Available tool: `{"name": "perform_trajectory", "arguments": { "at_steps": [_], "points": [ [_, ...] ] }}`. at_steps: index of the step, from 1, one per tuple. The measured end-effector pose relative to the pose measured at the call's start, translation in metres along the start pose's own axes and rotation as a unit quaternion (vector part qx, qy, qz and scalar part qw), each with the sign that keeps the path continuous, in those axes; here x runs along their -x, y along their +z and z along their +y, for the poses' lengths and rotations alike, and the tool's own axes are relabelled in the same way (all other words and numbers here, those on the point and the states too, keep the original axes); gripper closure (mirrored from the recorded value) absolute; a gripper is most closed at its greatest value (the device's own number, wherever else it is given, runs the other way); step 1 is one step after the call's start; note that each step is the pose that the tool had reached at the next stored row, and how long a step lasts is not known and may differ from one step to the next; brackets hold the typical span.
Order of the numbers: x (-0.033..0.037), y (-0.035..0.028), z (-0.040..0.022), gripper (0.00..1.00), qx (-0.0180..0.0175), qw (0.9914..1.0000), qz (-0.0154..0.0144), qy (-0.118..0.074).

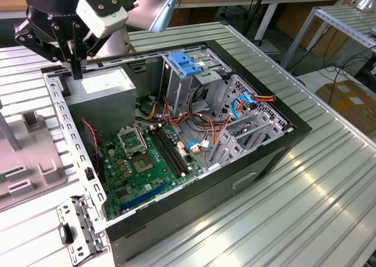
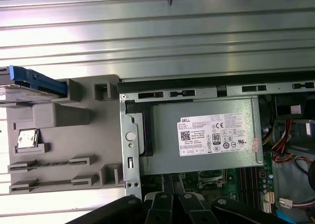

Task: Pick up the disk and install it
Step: 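Reach for the disk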

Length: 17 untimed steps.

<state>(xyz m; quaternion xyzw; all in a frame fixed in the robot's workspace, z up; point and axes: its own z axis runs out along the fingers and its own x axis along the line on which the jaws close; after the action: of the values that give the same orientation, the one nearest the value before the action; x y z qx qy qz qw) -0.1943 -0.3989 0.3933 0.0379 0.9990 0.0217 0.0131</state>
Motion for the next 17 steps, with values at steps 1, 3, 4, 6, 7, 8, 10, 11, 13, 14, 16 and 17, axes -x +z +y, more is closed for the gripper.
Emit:
{"name": "perform_trajectory", "arguments": {
  "at_steps": [1,3,4,6,7,8,10,11,13,14,16,17],
  "points": [
    [-0.0007,0.0,0.0,0.89,0.0,1.0,0.0,0.0],
    [-0.0018,-0.0001,-0.0001,0.89,0.0,1.0,0.0,0.0],
    [-0.0024,-0.0001,-0.0002,0.89,0.0,1.0,0.0,0.0],
    [-0.004,-0.0001,-0.0003,0.89,0.0,1.0,0.0,0.0],
    [-0.0046,-0.0001,-0.0004,0.89,0.0,1.0,0.0,0.0],
    [-0.006,-0.0001,-0.0005,0.89,0.0,1.0,0.0,0.0],
    [-0.0083,-0.0002,-0.0006,0.89,0.0,1.0,0.0,0.0],
    [-0.009,-0.0002,-0.0007,0.89,0.0,1.0,0.0,0.0],
    [-0.0108,-0.0003,-0.0008,0.89,0.0,1.0,0.0,0.0],
    [-0.0111,-0.0003,-0.0008,0.89,0.0,1.0,0.0,0.0],
    [-0.0124,-0.0003,-0.0009,0.89,0.0,1.0,0.0,0.0],
    [-0.0132,-0.0003,-0.001,0.89,0.0,1.0,0.0,0.0]
  ]
}}
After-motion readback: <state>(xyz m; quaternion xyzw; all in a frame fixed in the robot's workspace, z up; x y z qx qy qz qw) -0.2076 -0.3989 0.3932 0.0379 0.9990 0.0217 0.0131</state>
